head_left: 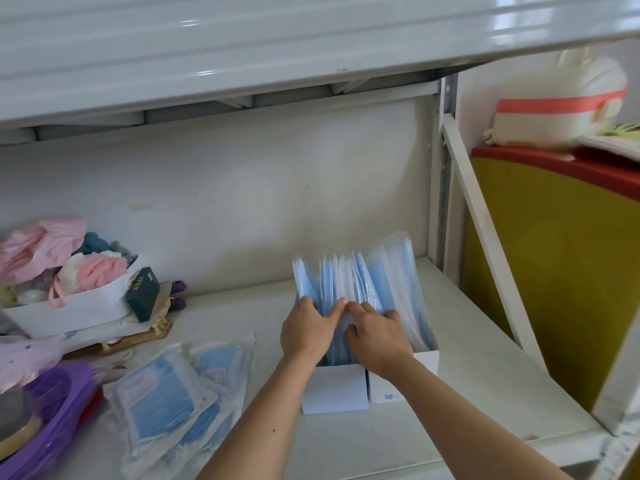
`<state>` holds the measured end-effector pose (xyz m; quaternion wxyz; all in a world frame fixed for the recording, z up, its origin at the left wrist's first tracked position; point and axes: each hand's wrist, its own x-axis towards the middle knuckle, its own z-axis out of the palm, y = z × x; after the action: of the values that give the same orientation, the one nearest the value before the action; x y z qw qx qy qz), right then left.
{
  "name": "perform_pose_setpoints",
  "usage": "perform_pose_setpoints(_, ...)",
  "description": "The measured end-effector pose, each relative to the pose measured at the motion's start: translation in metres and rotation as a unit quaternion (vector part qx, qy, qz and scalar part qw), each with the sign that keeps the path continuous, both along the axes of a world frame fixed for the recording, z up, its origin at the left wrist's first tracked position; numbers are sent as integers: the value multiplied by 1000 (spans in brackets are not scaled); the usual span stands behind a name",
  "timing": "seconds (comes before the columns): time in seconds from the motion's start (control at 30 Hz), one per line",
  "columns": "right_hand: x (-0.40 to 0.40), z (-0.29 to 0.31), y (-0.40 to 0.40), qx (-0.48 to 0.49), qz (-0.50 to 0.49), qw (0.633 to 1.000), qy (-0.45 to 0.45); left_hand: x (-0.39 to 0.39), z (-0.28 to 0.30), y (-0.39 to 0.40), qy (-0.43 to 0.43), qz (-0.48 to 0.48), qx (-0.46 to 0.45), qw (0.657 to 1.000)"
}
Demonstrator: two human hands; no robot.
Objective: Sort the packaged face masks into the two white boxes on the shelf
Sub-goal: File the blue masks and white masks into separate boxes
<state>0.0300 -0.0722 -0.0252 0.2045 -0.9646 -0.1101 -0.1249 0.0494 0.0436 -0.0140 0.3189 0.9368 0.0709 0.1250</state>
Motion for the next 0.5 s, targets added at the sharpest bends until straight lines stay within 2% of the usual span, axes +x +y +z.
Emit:
perform_pose_setpoints(0.13, 1, -2, -1, 13, 2, 1000, 12, 7, 1, 7, 7, 3, -55, 998)
perform_pose_setpoints(0.23, 2, -2, -1, 19, 2, 1000, 18, 7, -2, 18, -19, 7, -79, 997)
perform_pose_setpoints(0.4, 2, -1, -3, 23, 0, 999, 24, 2, -5, 36, -37, 18, -1, 999)
perform_pose_setpoints(0.5, 2, -1, -3, 28, -2, 999, 24, 3, -9, 36, -52, 15, -5, 999)
